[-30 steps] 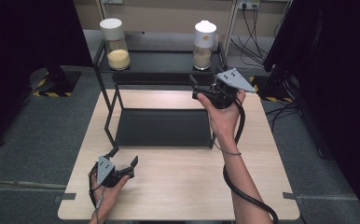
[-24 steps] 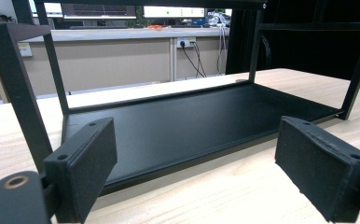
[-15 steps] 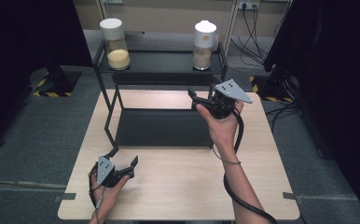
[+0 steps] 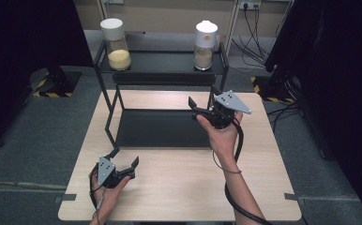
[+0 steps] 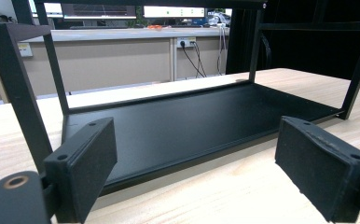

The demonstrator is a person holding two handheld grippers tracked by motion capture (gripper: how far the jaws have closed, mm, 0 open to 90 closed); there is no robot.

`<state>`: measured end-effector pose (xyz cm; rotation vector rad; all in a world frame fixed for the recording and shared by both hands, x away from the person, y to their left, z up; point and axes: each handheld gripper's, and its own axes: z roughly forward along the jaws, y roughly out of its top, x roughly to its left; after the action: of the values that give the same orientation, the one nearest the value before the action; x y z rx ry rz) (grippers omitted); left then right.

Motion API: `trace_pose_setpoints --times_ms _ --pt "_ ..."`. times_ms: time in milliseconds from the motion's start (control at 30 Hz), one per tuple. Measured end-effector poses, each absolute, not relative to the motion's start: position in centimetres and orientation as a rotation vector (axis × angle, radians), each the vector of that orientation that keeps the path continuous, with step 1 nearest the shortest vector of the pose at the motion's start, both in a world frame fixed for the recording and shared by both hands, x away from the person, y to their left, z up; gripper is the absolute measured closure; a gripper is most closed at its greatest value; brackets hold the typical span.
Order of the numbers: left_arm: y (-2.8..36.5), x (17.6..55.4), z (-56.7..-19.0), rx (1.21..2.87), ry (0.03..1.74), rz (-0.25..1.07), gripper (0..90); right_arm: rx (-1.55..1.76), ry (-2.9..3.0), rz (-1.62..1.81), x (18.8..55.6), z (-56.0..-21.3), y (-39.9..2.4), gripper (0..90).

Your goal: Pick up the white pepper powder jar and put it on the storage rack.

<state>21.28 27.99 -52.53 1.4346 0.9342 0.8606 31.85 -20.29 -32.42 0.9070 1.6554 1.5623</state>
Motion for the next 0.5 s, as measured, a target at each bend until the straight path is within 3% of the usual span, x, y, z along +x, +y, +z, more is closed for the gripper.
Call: trace_pose_setpoints --times_ms 500 --pt "28.0 21.3 -52.5 1.435 0.933 0.862 12.0 0.916 1.696 1.572 30.8 -34.7 -20.2 5.7"
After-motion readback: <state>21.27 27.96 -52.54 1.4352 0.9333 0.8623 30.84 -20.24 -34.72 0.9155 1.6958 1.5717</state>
